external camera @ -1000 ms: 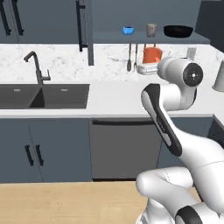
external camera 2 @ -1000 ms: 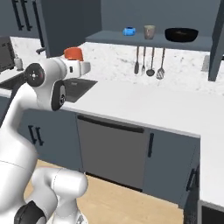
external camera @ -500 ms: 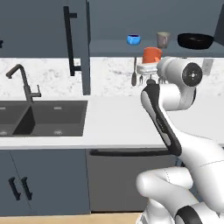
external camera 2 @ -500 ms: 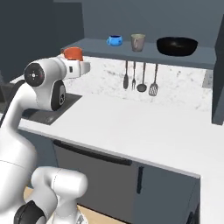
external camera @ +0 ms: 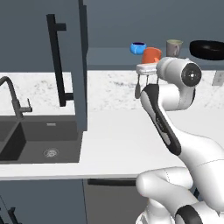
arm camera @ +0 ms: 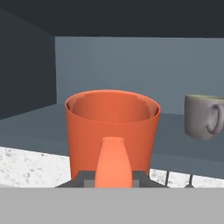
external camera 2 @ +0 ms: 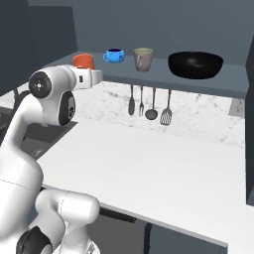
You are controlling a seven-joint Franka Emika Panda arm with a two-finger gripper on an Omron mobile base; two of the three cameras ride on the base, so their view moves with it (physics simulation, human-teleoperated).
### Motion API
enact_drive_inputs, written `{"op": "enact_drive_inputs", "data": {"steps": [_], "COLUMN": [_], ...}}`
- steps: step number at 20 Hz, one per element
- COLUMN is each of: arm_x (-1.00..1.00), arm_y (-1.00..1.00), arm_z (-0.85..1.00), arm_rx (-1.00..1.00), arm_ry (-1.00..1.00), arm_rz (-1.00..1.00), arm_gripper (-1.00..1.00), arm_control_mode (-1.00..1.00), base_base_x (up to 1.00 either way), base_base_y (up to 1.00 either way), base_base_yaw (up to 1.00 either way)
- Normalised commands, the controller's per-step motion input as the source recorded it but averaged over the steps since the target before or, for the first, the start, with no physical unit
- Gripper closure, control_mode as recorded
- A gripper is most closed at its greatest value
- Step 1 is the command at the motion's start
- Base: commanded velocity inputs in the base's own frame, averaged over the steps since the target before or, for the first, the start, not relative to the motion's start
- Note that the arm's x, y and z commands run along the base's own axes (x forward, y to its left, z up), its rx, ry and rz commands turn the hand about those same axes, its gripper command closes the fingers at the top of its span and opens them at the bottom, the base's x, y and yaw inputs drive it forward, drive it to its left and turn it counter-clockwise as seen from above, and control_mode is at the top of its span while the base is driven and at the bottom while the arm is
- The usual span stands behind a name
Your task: Gather all objects into one cabinet and sort the glasses and bowls to opposite sides.
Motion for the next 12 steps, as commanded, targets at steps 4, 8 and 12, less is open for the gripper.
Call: {"op": "enact_drive_inputs", "data": {"steps": [4,8,12], "arm_x": [0.00,0.00,0.00], "arm_y": [0.00,0.00,0.00], "arm_z": [0.00,0.00,0.00], "arm_rx": [0.00,0.00,0.00], "arm_ry": [0.00,0.00,0.00], "arm_rz": [0.00,0.00,0.00], "arm_gripper": [1.00,1.00,1.00], "arm_control_mode": [1.00,1.00,1.00], "base_base_x": [0.51,0.11,0.00], "base_base_y": [0.00,0.00,0.00], "base_base_yaw": [0.00,0.00,0.00]}}
